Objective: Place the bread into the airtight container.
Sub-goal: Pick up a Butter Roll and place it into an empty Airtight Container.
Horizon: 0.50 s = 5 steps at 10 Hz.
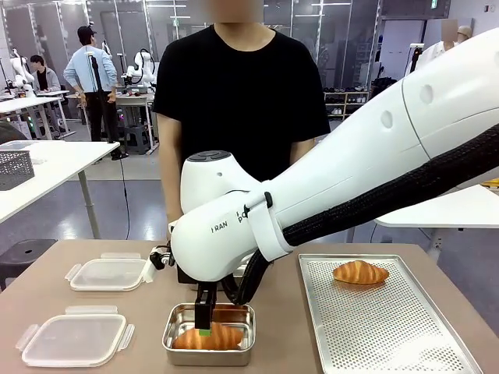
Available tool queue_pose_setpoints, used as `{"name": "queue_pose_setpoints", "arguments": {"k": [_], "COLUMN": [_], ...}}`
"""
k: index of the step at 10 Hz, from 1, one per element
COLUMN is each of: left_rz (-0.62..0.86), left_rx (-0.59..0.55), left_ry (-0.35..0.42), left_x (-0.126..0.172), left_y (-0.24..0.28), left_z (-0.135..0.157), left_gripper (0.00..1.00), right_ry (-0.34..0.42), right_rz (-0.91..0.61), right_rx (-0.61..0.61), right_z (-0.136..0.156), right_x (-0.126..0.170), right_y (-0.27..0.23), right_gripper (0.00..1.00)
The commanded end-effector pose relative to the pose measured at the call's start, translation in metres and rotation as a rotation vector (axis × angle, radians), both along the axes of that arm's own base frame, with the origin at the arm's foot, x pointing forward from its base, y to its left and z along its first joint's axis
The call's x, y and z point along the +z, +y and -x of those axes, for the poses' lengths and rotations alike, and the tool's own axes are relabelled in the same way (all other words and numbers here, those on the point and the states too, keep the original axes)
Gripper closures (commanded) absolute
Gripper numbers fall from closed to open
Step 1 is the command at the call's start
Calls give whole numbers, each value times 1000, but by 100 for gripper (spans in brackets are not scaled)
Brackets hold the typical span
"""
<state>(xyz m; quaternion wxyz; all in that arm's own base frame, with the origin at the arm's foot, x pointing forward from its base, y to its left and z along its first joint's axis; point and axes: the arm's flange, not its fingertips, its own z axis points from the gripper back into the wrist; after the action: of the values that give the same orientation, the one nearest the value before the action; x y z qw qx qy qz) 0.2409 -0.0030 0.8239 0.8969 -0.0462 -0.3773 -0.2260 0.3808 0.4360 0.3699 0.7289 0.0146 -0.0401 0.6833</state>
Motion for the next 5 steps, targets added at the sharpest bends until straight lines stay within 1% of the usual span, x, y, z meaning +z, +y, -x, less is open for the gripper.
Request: {"name": "queue_pose_setpoints", "arguments": {"k": [1,2,3,4,5], "left_rz": [-2,-2,-2,-2,-2], "left_rx": [-2,-2,-2,-2,-2], "left_ry": [9,9,9,9,9], "left_x": [4,4,4,4,4], "left_y": [1,1,1,1,1], "left_z": [0,0,0,0,0], "left_gripper": [0,0,0,0,0], "right_ry": [-18,-7,2,-7,-7], "right_rz": [-29,-32,-24,-7,-7], "right_rx": [-14,-13,16,-10,-10], "right_z": [7,5,4,0,0], "right_x": [2,1,-1,2,2], "right_y": [-12,-15,-22,-5,-5], "right_gripper": [0,0,1,1,1]}}
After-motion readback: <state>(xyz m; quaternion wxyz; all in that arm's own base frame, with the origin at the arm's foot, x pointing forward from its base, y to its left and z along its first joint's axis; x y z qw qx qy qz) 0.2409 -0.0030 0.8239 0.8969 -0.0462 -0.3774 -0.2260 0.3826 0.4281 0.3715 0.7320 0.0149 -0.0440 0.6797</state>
